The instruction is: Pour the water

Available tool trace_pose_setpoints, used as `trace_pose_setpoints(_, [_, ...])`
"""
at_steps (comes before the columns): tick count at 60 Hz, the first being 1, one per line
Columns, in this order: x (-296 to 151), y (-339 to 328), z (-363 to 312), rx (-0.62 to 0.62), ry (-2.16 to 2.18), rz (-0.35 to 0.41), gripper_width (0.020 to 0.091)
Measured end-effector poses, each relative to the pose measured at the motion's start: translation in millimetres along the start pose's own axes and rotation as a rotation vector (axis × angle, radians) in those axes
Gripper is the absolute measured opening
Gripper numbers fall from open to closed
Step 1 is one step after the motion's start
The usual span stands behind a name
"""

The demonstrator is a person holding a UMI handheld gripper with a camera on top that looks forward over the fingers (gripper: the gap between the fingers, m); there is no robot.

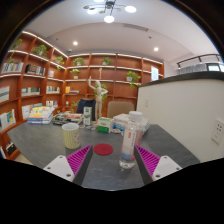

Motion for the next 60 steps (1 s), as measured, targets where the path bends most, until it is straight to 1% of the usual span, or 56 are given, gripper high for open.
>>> trace_pose_setpoints(4, [8,19,25,0.054,0.004,0.006,0.0877])
trace_pose_setpoints(8, [8,34,48,0.074,0.026,0.013,0.088])
trace_pose_setpoints(14, [4,71,53,0.048,0.067,0.023,0.0865])
trace_pose_setpoints(19, [-2,85,64,0.017,0.074,0.034,0.0864])
trace_pose_setpoints(22, [-4,94,68,0.019,0.07,0.038,0.085])
trace_pose_setpoints(29, [-12,107,69,0.024,0.046,0.048,0.0765])
trace_pose_setpoints(33, [-16,112,69,0.044,0.015,0.06,0.0686])
trace_pose_setpoints(35, [-17,113,67,0.045,-0.009,0.065,0.0639])
trace_pose_setpoints(38, [-17,115,63,0.048,-0.039,0.069,0.0529])
trace_pose_setpoints(39, [-17,121,56,0.053,-0.044,0.075,0.0529])
trace_pose_setpoints(41, [-17,121,55,0.06,-0.053,0.078,0.0509])
trace_pose_setpoints(45, [-19,123,52,0.063,-0.057,0.068,0.0476])
trace_pose_setpoints(46, [-19,123,51,0.064,-0.059,0.065,0.0444])
trace_pose_setpoints(47, [-20,118,56,0.062,-0.063,0.058,0.0439])
trace_pose_setpoints(48, [-19,124,50,0.063,-0.067,0.06,0.0412])
trace_pose_setpoints(49, [-21,114,53,0.063,-0.076,0.057,0.0394])
trace_pose_setpoints(52, [-20,114,51,0.062,-0.092,0.053,0.0381])
trace_pose_setpoints(53, [-21,114,51,0.061,-0.098,0.052,0.0362])
trace_pose_setpoints(54, [-21,114,51,0.059,-0.1,0.049,0.0322])
trace_pose_setpoints(60, [-23,115,49,0.05,-0.119,0.039,0.0322])
Point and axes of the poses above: the point between the fingertips, and its own axes, seen from behind it with the camera up: z to the right, x down, y forward, the way the camera looks, the point moved 10 cm from there along -y, backward, against the way the camera looks, and after that the axes turned 12 degrees about -z, right-handed, at the moved point
